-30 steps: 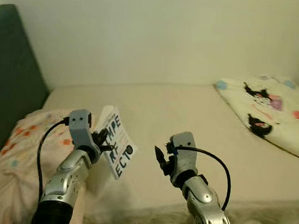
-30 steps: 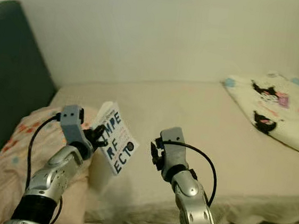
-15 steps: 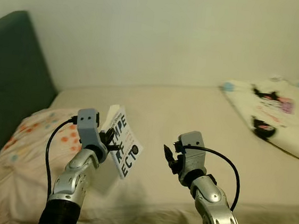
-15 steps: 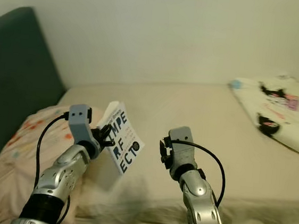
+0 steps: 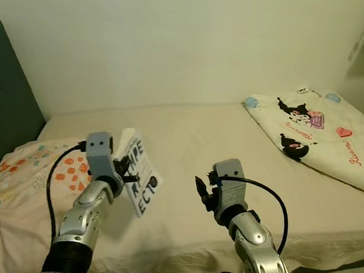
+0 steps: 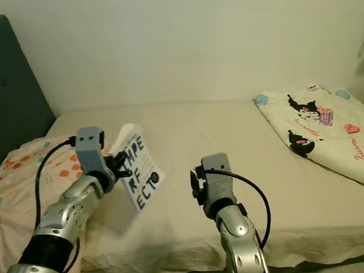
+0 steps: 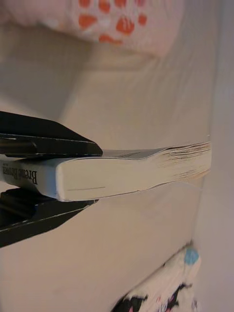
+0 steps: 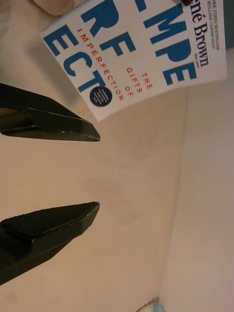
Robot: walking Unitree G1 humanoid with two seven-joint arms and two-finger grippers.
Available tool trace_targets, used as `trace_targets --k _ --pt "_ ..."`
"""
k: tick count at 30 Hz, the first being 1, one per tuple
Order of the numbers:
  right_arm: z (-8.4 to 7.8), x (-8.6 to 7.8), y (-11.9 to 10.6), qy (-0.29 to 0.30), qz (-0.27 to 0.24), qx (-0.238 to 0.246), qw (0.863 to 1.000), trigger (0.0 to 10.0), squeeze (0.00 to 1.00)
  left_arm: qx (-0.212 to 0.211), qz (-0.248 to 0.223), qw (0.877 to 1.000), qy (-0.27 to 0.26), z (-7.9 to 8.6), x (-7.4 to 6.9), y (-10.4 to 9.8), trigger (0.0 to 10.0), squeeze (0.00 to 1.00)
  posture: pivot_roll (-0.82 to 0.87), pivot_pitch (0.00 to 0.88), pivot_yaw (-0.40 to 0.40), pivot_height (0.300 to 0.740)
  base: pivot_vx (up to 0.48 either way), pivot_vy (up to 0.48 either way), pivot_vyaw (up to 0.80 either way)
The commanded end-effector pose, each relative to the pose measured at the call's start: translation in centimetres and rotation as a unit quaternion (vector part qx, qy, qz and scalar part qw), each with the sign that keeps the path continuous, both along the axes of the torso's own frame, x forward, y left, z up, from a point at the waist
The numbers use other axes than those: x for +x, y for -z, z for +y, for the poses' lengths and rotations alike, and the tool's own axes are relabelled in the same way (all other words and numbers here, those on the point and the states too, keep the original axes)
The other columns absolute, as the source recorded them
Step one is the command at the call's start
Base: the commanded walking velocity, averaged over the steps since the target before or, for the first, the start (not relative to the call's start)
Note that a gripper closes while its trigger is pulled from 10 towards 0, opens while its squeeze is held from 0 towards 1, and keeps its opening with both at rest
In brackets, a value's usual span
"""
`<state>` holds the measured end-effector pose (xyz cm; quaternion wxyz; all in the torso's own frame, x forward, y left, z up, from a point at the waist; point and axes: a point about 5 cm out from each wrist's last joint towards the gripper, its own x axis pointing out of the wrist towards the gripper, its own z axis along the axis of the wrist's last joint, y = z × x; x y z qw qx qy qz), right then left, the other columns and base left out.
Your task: Clean up the room
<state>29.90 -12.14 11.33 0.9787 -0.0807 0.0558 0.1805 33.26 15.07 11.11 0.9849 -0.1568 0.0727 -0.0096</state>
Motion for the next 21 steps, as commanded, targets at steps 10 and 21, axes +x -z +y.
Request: trace_targets --k 10,21 --pt "0.6 0.1 0.3 -0.032 0.013 -0.008 0.999 10.0 0.0 -0.22 0.144 0.959 -0.109 -0.3 -0.3 4.7 10.0 0.0 -0.12 0.063 0.005 0.68 0.0 0.0 0.0" --pt "0.5 0.5 -0.3 -0.049 0.01 -0.012 0.999 10.0 0.0 -0.309 0.164 0.92 -0.174 -0.3 -0.2 6.3 10.0 0.0 -0.13 0.076 0.005 0.635 0.0 0.0 0.0"
